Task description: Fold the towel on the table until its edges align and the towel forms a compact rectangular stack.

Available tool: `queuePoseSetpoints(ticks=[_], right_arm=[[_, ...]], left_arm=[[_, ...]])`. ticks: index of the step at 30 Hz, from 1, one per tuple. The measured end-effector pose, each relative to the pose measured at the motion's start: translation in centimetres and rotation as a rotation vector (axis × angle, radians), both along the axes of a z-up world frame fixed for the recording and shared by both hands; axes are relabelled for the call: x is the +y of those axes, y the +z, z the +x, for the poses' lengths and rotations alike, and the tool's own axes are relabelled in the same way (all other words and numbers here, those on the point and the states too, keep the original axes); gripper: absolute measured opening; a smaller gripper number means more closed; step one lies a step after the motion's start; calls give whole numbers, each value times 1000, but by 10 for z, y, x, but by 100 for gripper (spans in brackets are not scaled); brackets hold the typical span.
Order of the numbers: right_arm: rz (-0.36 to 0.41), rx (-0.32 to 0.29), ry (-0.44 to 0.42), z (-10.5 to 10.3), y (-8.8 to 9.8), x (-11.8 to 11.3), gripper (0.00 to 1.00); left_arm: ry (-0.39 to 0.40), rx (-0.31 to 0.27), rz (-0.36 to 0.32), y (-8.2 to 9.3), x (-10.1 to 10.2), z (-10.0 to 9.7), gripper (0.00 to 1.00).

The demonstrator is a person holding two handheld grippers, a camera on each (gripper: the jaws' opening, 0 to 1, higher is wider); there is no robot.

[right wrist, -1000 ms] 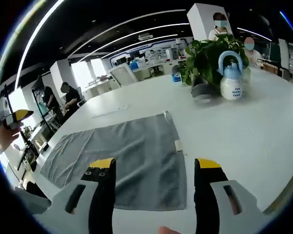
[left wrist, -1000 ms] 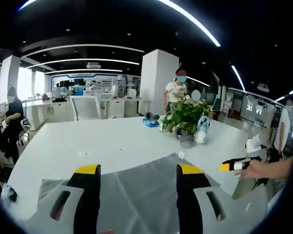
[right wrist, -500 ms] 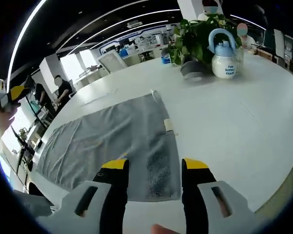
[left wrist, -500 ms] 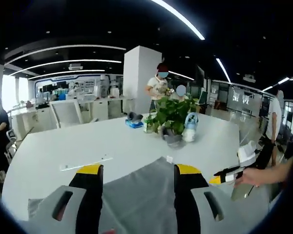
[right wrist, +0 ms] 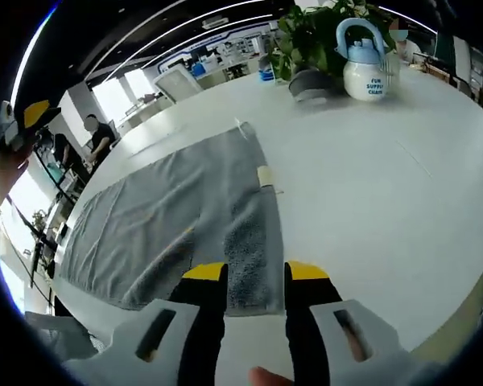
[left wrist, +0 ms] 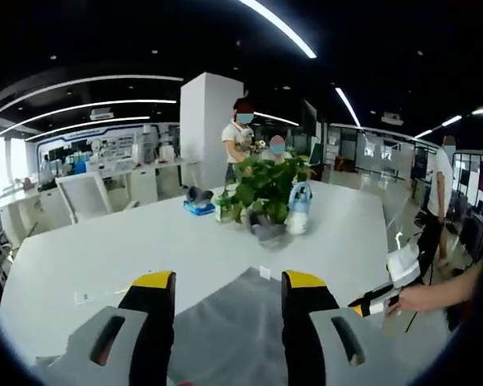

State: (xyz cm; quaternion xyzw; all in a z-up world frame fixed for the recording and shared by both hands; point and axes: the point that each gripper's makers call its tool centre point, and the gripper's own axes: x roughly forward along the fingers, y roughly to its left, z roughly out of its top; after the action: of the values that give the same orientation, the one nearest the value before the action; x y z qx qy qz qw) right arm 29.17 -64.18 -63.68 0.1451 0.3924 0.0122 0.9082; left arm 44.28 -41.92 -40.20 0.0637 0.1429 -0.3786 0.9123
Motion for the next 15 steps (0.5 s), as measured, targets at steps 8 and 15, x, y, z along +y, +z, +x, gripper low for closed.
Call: queuePoseSetpoints(ticks=[8, 15], right_arm=[[2, 39, 7, -4, -14, 2, 24], [-39, 60, 37, -6, -18, -3, 18]], left_arm=[[-45, 22, 23, -8, -30, 16, 48], [-89, 36, 30, -16, -57, 29, 45]])
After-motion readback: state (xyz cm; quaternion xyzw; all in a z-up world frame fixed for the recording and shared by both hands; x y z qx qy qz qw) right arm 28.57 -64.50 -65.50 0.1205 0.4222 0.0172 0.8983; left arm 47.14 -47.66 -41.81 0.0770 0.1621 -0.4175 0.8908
